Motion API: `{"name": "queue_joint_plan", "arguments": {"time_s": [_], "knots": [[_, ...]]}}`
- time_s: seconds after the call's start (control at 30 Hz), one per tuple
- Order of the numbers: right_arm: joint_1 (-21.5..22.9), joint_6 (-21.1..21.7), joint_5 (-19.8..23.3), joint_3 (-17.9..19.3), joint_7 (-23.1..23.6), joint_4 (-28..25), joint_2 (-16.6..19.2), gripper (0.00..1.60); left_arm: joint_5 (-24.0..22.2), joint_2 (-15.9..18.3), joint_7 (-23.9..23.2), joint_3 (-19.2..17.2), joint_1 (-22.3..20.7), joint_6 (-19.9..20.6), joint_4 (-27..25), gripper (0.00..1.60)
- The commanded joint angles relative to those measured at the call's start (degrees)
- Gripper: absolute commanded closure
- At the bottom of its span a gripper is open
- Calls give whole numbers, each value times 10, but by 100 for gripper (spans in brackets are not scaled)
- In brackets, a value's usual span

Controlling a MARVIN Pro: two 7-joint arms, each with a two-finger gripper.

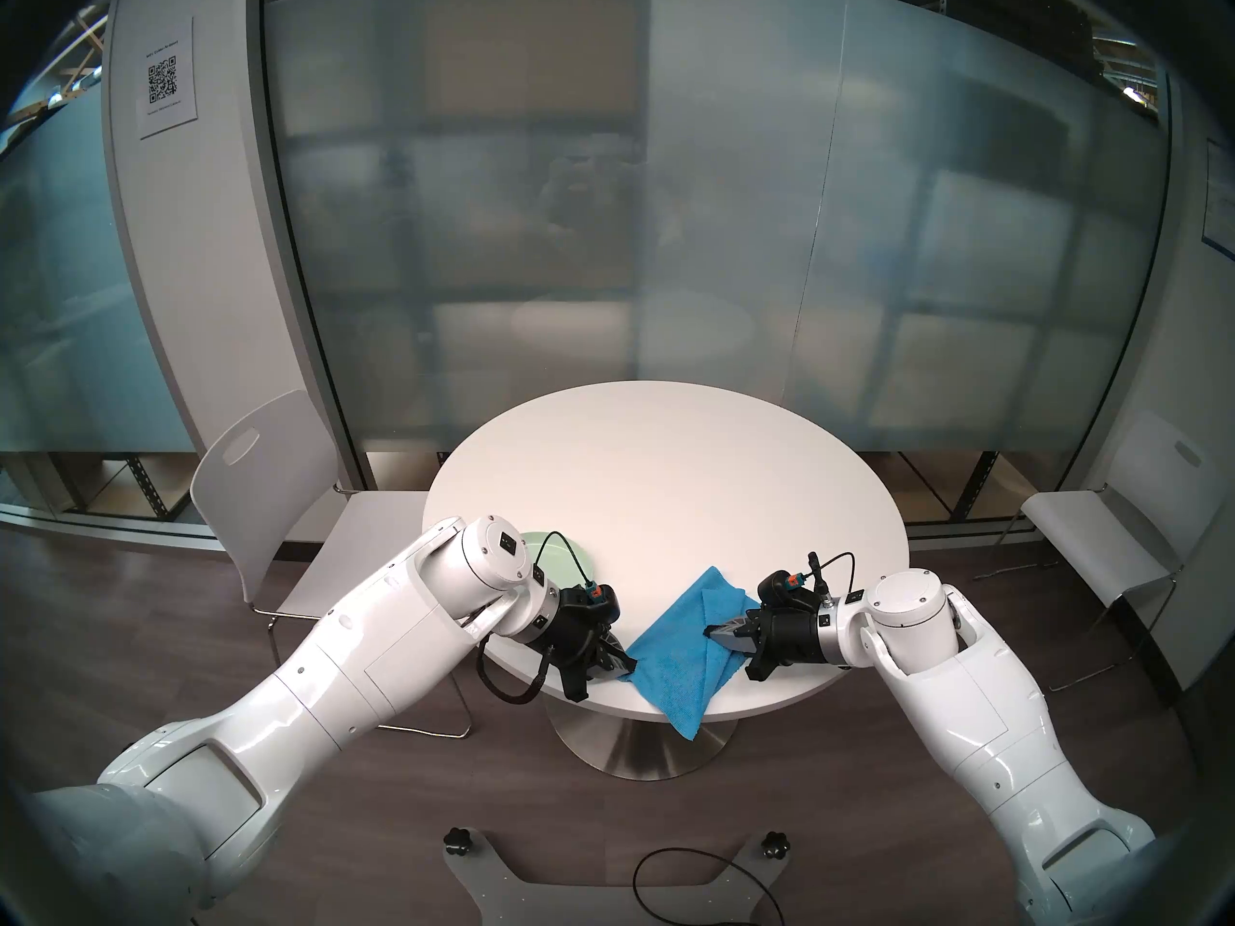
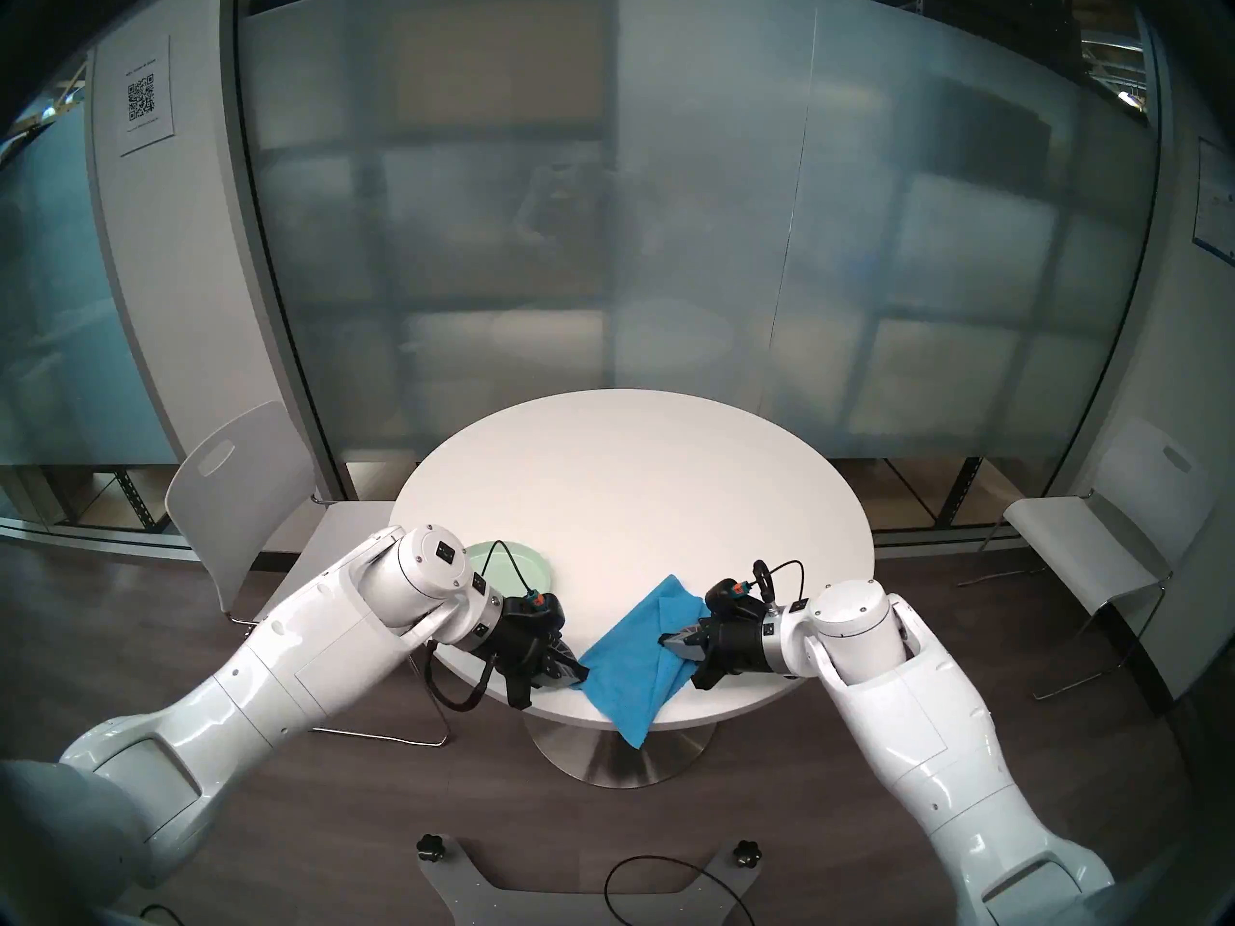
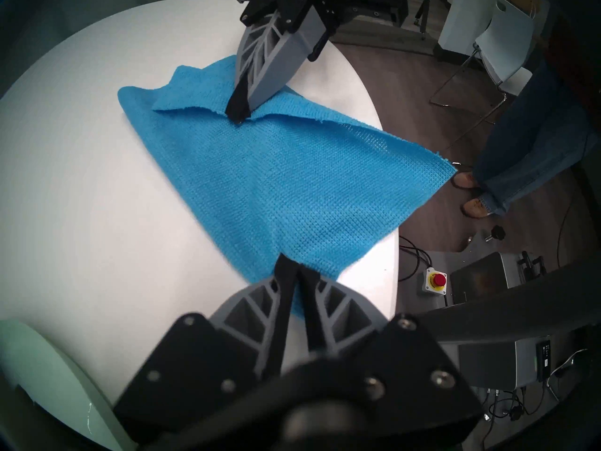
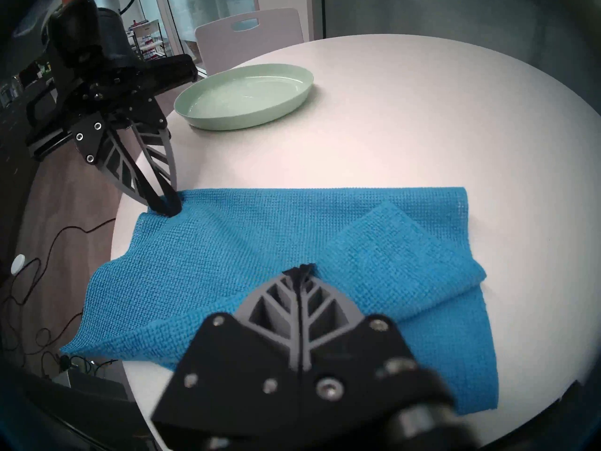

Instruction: Fold the napkin in half twice and place it beside the plate

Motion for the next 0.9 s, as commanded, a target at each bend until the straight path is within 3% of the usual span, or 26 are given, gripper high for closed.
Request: {"name": "queue_joint_plan", "arguments": {"time_s": [0.0, 0.87], "knots": [[-9, 9, 8, 14, 3, -26, 7, 160, 0, 4, -2, 1, 3, 1, 3, 105], [-57, 22, 11, 49, 3, -57, 24, 160, 4, 5, -6, 1, -11, -9, 22, 105]]}}
